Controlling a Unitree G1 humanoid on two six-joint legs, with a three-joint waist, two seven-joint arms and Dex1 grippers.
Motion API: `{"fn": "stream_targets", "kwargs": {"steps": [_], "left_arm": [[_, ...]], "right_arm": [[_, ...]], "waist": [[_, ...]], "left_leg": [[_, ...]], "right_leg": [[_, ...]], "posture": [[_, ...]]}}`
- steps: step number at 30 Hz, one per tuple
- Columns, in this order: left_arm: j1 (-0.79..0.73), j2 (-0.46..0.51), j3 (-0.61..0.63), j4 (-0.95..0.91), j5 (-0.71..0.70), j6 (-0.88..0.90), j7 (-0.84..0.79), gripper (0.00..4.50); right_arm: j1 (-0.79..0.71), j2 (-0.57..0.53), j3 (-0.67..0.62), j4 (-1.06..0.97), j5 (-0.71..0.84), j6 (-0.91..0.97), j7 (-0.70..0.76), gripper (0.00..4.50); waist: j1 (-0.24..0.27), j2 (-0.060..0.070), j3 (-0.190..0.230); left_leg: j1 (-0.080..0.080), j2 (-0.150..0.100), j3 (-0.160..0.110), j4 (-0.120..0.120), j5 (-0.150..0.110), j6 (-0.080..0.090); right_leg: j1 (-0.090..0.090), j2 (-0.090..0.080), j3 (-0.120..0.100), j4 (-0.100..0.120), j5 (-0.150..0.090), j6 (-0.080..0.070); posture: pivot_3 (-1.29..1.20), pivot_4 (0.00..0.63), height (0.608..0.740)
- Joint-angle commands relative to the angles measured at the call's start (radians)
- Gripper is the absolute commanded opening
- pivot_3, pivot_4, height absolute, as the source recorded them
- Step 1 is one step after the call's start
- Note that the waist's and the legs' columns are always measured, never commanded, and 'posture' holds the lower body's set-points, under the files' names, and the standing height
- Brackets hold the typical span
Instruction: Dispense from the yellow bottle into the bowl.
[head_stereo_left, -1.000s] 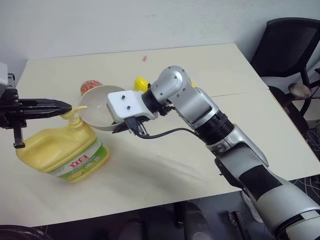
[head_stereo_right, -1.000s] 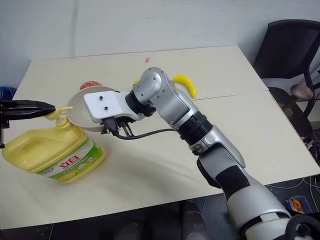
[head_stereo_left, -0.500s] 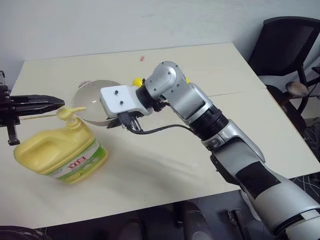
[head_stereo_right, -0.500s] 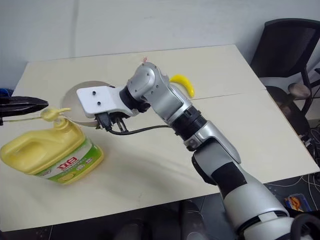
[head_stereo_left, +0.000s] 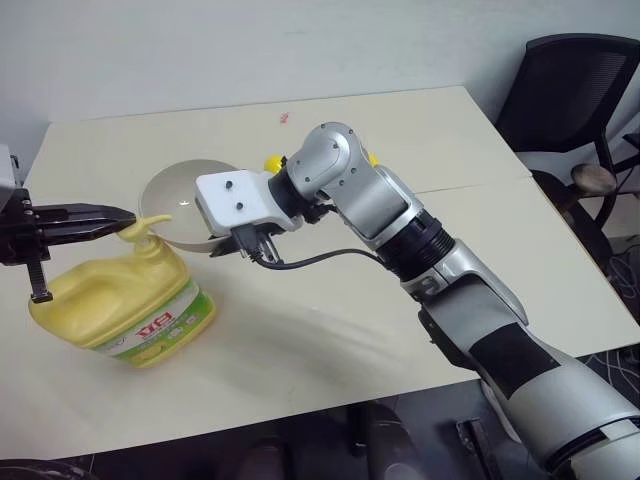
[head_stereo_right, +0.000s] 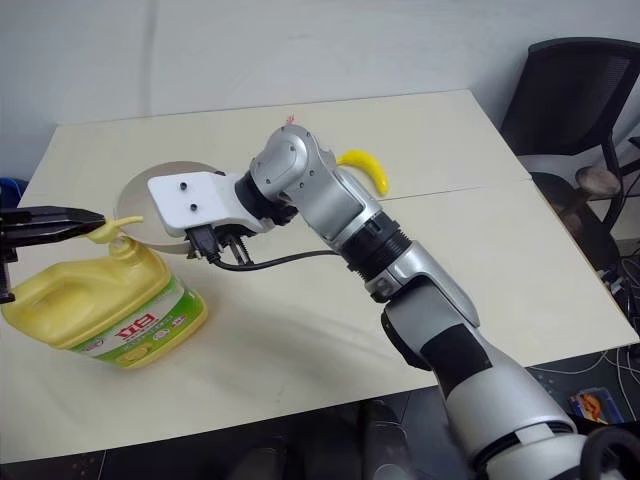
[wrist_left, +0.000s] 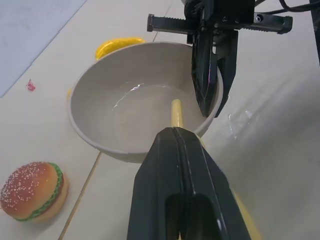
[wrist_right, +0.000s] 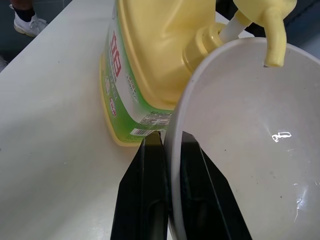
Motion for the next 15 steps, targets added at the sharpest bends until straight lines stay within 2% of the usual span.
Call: {"fn": "stream_targets", "kwargs": {"steps": [1,8,15], "left_arm": [[0.062,0.011,-0.098,0.020,0.101,-0.052,-0.027,0.01],[0.106,0.016,-0.158,0.041,0.135,-0.103,-0.027,0.01],[0.160,0.009,-0.220,0.041,0.180,-0.148,-0.009,0.01]], "right_arm": [[-0.043,0.017,-0.018,-0.022,0.008,-0.024,0.007,0.00],[-0.043,0.023,-0.022,-0.034,0.011,-0.018,0.012,0.00],[-0.037,0.026,-0.027,-0.053,0.011,-0.010,0.020,0.00]], "waist": [[0.001,0.000,0.000],[0.003,0.004,-0.002],[0.008,0.013,-0.008]], "left_leg": [[0.001,0.000,0.000,0.000,0.000,0.000],[0.010,0.000,0.003,-0.004,0.000,0.000],[0.013,0.001,0.002,-0.005,0.000,0.000]], "right_leg": [[0.000,0.000,0.000,0.000,0.000,0.000],[0.004,0.000,0.004,0.003,-0.001,-0.002],[0.004,0.000,0.007,0.003,-0.001,-0.002]], "posture": [[0.00,0.150,0.740],[0.00,0.150,0.740],[0.00,0.150,0.740]]}}
